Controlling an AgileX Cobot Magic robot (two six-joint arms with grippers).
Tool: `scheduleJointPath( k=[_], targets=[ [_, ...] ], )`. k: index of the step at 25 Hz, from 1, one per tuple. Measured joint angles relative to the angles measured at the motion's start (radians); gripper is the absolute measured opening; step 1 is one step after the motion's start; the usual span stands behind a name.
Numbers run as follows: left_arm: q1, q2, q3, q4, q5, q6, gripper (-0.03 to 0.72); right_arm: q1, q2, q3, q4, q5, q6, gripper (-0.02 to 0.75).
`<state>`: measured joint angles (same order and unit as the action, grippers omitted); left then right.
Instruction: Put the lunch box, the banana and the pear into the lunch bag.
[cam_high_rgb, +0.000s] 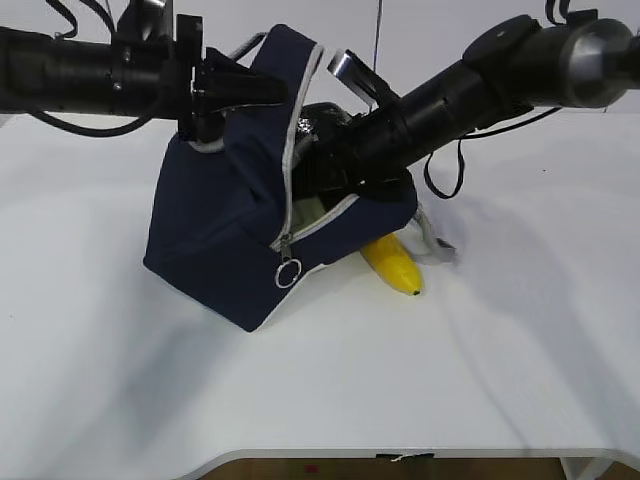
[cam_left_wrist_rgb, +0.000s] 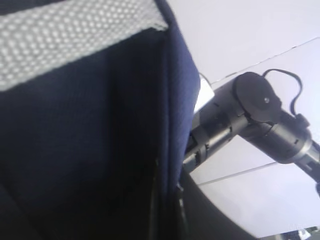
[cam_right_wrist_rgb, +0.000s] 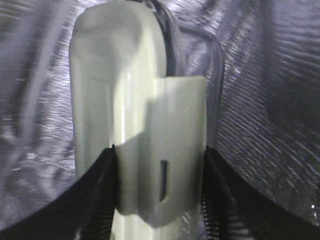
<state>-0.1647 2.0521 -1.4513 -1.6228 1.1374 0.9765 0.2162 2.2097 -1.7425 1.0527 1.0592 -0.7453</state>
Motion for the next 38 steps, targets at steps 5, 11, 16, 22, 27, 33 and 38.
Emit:
scheduleJointPath(
  k=[5,11,16,22,27,33,38],
  targets=[
    [0.000,0.013,0.000,-0.027,0.017,0.034,0.000,0.000,0.021,-0.002,-0.004,-0.017,0.000,0.348],
    [0.003,0.013,0.000,-0.031,0.017,0.051,0.000,0.000,0.056,-0.002,-0.001,-0.023,-0.002,0.348],
    [0.017,0.013,0.000,-0.032,0.024,0.053,0.000,0.000,0.060,-0.002,0.003,-0.027,-0.002,0.349],
    [0.021,0.013,0.000,-0.034,0.025,0.057,0.000,0.001,0.062,-0.002,0.007,-0.027,-0.002,0.367],
    [0.021,0.013,0.000,-0.034,0.025,0.057,0.000,0.001,0.062,-0.002,0.007,-0.027,-0.002,0.379],
    [0.021,0.013,0.000,-0.034,0.025,0.059,0.000,0.001,0.062,-0.002,0.007,-0.025,-0.002,0.403],
    [0.021,0.013,0.000,-0.030,0.025,0.061,0.000,0.001,0.062,-0.004,0.023,-0.015,-0.002,0.442]
  ],
)
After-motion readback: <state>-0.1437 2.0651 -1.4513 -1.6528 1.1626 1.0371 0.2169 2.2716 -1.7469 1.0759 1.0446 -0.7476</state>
